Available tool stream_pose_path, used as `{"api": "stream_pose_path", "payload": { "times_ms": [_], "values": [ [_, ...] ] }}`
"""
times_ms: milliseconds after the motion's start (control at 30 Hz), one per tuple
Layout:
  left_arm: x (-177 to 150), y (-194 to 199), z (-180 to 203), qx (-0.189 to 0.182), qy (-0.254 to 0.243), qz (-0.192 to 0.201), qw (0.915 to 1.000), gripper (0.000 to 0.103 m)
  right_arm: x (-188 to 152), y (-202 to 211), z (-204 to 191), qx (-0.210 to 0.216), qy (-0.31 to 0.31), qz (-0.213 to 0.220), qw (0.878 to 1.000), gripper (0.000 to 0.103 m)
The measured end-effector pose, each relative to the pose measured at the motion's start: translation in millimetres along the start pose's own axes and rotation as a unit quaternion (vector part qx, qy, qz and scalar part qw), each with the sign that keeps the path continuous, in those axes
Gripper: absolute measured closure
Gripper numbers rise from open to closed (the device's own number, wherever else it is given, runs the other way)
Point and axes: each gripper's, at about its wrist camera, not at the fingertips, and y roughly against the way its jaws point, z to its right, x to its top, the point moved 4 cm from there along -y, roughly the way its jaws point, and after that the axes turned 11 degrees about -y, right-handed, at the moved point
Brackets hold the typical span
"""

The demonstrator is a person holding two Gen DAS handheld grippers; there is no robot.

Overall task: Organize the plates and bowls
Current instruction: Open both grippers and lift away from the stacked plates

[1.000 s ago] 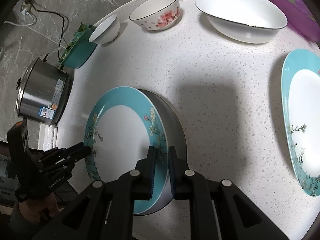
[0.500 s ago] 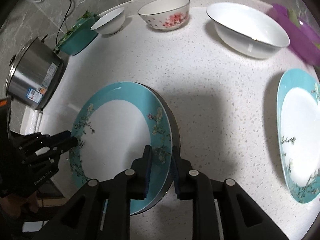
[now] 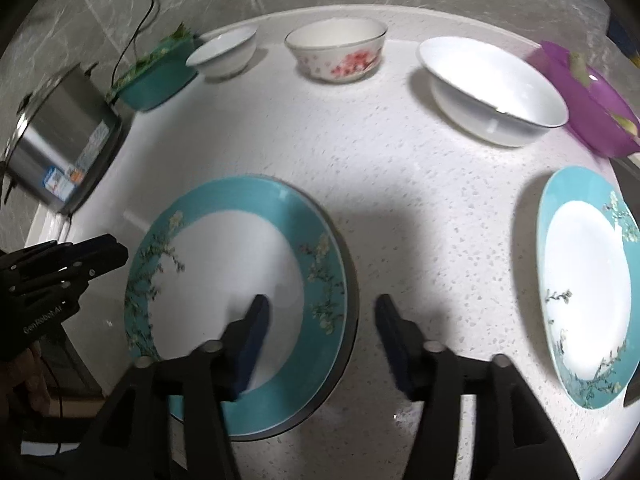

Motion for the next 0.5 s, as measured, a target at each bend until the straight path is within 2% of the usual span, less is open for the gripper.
{"api": "stream_pose_path", "payload": {
  "times_ms": [67,133,167,200,267,333,433,500],
  "values": [
    [10,9,1,-0.029,0.004,0.033,0.999,0.022,0,8,5,0.011,-0.021,0.006,1.0,0.027],
    [22,17,5,-0.057,-0.002,0.055,0.9969,0.015,-1,15,9,0.024,-0.039,0.009,0.999,0.02],
    [29,21,8,-0.071,-0.007,0.06,0.9956,0.004,-3,20,12,0.033,-0.05,0.012,0.998,0.018],
    [37,23,14,-0.092,-0.012,0.066,0.9936,0.0,-4,24,13,0.041,-0.058,0.014,0.997,0.016],
    [48,27,24,-0.12,-0.018,0.077,0.9897,0.0,-7,33,17,0.064,-0.077,0.016,0.995,0.013],
    [62,32,38,-0.146,-0.024,0.1,0.9839,0.0,-10,45,24,0.084,-0.097,0.023,0.991,0.004],
    [80,38,61,-0.169,-0.029,0.128,0.9769,0.0,-13,69,45,0.11,-0.131,0.045,0.984,0.003],
    [91,36,82,-0.189,-0.027,0.119,0.9744,0.0,-15,87,70,0.12,-0.16,0.068,0.977,0.002]
  ]
}}
